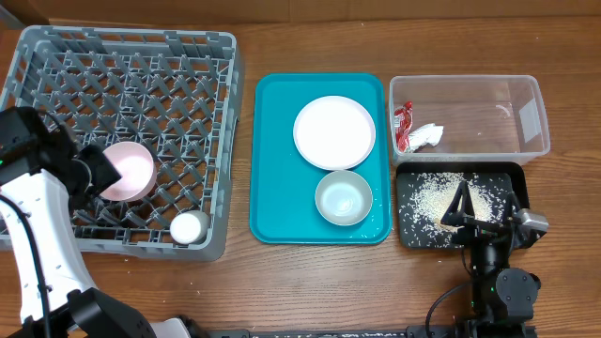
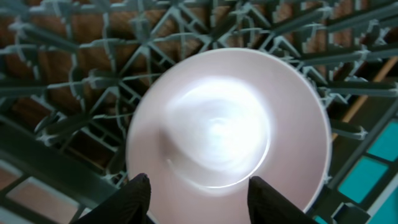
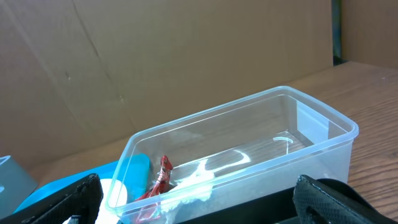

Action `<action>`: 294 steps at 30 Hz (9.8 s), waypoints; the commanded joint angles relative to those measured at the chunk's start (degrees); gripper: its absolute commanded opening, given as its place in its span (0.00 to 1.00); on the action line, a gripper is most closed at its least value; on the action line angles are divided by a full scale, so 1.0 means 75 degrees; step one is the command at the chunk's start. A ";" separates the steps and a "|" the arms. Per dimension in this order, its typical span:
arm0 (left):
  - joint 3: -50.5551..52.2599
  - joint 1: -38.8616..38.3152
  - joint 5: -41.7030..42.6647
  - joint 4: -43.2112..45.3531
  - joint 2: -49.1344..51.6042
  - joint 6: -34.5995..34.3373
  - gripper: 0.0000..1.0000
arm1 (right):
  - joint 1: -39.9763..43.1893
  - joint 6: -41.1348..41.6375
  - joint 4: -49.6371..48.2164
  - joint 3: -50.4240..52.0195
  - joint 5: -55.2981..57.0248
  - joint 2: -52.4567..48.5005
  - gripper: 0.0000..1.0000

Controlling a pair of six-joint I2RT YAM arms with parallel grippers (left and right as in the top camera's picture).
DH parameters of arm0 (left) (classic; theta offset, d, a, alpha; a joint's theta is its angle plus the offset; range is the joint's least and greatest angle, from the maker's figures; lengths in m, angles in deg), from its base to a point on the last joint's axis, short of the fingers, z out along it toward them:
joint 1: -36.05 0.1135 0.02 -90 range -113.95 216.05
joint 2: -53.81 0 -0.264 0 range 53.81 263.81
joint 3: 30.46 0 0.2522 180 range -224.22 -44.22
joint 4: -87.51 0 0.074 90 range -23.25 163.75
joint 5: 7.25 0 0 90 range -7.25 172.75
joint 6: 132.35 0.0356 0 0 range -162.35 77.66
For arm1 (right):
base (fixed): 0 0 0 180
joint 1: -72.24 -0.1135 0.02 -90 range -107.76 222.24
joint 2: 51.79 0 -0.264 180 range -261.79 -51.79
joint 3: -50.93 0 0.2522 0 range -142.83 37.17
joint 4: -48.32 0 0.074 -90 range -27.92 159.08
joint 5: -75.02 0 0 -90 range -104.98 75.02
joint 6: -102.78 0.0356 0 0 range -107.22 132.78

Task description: Sort waste into correct bins and load items into the dishwasher

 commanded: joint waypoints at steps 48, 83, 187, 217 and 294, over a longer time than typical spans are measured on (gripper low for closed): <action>0.0341 0.0959 0.0466 -0.0087 0.0484 -0.0525 0.04 | -0.0038 -0.0052 -0.0044 0.0082 0.0052 0.0067 1.00; -0.1309 -0.7606 -1.0596 -0.4570 0.2911 -0.5721 0.04 | -0.0038 -0.0052 -0.0044 0.0082 0.0052 0.0067 1.00; -0.0297 -0.8591 -0.0096 0.0816 0.2801 -0.2532 0.38 | -0.0038 -0.0052 -0.0044 0.0082 0.0052 0.0067 1.00; -0.0143 -0.8845 -0.0315 0.1189 0.3121 -0.3325 0.28 | -0.0038 -0.0052 -0.0044 0.0082 0.0055 0.0067 1.00; 0.0341 -0.5386 -1.0928 -0.0073 0.1658 -0.3602 0.04 | -0.0038 -0.0052 -0.0044 0.0082 0.0052 0.0067 1.00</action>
